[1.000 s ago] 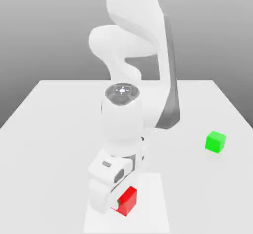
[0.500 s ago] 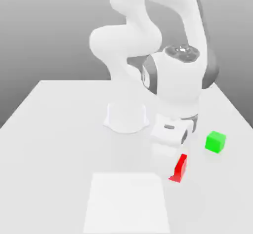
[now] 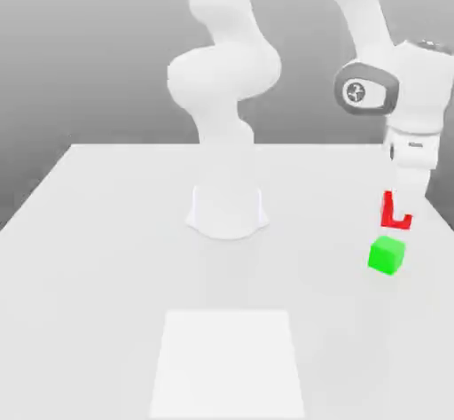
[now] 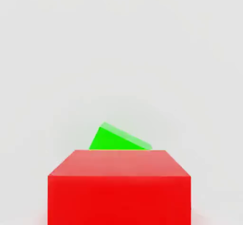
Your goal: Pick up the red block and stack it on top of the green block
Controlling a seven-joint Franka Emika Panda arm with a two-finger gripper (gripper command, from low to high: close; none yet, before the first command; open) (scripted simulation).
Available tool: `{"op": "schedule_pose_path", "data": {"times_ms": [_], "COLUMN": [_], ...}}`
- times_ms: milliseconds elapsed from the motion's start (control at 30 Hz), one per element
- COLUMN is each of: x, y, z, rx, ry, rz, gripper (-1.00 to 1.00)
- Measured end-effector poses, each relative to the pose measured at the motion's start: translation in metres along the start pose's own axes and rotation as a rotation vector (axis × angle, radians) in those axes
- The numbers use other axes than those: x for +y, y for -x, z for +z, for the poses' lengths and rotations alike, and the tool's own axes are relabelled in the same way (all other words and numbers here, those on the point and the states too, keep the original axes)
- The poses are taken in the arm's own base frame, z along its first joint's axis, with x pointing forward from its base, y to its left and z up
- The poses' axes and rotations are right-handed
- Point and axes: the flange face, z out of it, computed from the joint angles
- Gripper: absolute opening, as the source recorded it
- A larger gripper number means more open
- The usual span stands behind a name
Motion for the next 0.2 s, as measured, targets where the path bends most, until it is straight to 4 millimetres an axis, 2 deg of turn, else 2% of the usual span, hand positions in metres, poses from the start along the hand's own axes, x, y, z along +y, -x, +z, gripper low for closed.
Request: {"op": "schedule_pose_path", "data": {"times_ms": [67, 100, 200], "x": [0.001, 0.001, 0.001], "y": [0.000, 0.001, 0.001], "z": [0.018, 0.024, 0.024], "rx": [-0.001, -0.002, -0.002], "ry": [-0.001, -0.002, -0.002], "rz": [0.004, 0.004, 0.004], "gripper": [-1.00, 1.00, 1.00]}}
